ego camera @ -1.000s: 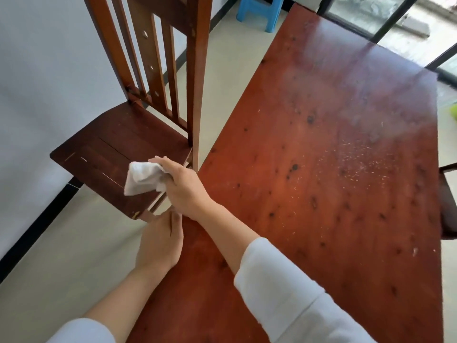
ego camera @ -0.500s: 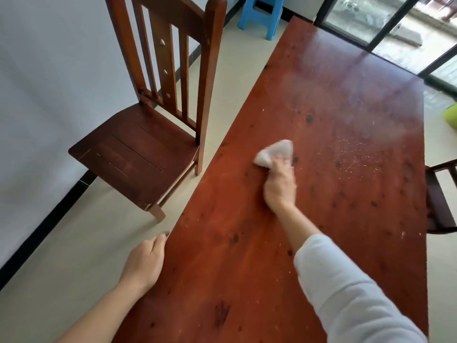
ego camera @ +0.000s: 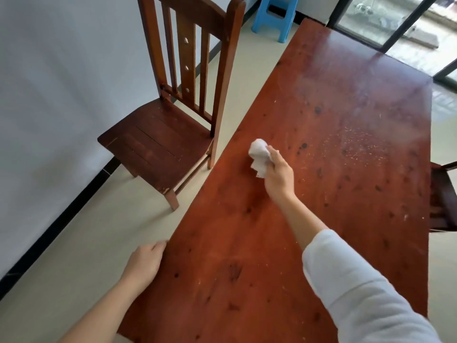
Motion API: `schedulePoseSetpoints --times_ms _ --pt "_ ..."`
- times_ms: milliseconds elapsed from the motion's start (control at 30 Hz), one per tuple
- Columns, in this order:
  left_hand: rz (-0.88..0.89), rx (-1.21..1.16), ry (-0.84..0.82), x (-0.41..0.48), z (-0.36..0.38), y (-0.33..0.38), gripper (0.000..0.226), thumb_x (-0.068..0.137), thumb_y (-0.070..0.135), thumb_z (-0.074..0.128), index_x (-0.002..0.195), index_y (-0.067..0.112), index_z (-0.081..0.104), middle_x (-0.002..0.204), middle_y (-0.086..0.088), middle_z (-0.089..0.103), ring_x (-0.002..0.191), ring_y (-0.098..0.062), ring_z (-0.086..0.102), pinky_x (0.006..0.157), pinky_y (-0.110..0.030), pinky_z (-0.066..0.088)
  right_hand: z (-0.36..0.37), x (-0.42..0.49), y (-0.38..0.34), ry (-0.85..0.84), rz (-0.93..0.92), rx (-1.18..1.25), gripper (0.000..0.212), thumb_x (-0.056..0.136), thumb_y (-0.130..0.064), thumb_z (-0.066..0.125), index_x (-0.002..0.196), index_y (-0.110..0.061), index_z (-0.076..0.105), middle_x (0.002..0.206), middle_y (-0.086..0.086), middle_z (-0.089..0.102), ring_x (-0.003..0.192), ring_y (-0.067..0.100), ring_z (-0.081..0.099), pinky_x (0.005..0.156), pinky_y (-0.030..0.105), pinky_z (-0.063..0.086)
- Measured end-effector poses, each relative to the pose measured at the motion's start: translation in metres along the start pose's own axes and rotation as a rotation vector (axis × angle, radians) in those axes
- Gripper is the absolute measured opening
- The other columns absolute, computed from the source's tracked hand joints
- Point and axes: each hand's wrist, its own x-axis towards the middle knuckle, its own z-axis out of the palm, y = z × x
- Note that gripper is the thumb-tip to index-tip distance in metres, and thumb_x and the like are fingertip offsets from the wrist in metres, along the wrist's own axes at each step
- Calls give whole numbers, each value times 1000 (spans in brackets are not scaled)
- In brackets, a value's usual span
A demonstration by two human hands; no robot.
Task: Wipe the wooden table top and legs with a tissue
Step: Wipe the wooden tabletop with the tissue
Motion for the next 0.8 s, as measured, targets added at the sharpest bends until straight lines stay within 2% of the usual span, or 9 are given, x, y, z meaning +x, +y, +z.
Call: schedulePoseSetpoints --times_ms 100,200,300,400,500,567,633,733,800 --pt "-72 -23 17 -10 -4 -16 40 95 35 43 68 12 62 75 -15 65 88 -33 64 65 -32 38 -29 13 39 87 160 -269 51 95 -6 33 142 -25 38 154 8 29 139 30 31 108 38 30" --pt "-75 -60 -7 -16 -7 -25 38 94 40 45 68 17 59 82 -18 69 78 -25 65 77 -37 49 4 -11 44 62 -12 -327 48 97 -4 30 141 -19 40 155 4 28 144 24 21 117 41 19" --pt "-91 -82 -26 -15 -10 -28 52 92 46 47 77 1 69 85 -20 70 84 -29 68 77 -37 49 60 -69 26 -101 -361 -284 49 89 1 30 132 -9 52 145 11 44 139 26 33 118 41 17" --pt "-89 -100 -31 -17 -14 -30 56 82 57 52 78 4 70 84 -17 70 78 -29 67 68 -33 42 98 -136 15 -310 -563 -237 59 81 -5 22 129 -8 56 141 7 50 139 20 33 116 33 13" --pt "-105 -210 -33 -30 -22 -33 33 79 42 59 77 14 75 83 -13 72 71 -26 62 72 -37 49 108 -176 5 -600 -610 -126 54 85 1 30 133 -11 52 142 5 49 140 15 31 115 22 12" --pt "-119 -291 -28 -39 -25 -37 23 89 27 57 80 14 73 87 -12 72 77 -26 64 74 -35 49 101 -174 -3 -664 -490 22 53 85 10 40 132 -11 52 137 9 53 128 16 47 109 21 31" --pt "-115 -309 -21 -45 -25 -42 27 94 27 51 84 15 73 93 -7 72 86 -21 65 80 -34 48 83 -154 -9 -529 -255 225 51 86 13 46 131 -10 53 136 16 52 115 18 56 99 25 44" --pt "-111 -320 -77 -55 -27 -44 40 100 36 34 96 16 69 101 -2 70 97 -18 63 89 -34 46 42 -107 7 -160 -116 49 46 94 2 46 137 -14 48 149 16 36 135 11 30 104 11 29" --pt "-101 -323 -125 -58 -30 -44 53 100 43 24 106 14 67 105 -4 68 104 -20 62 94 -36 46 24 -90 24 -26 -31 -190 50 93 2 38 138 -17 44 153 12 29 145 20 15 113 31 27"
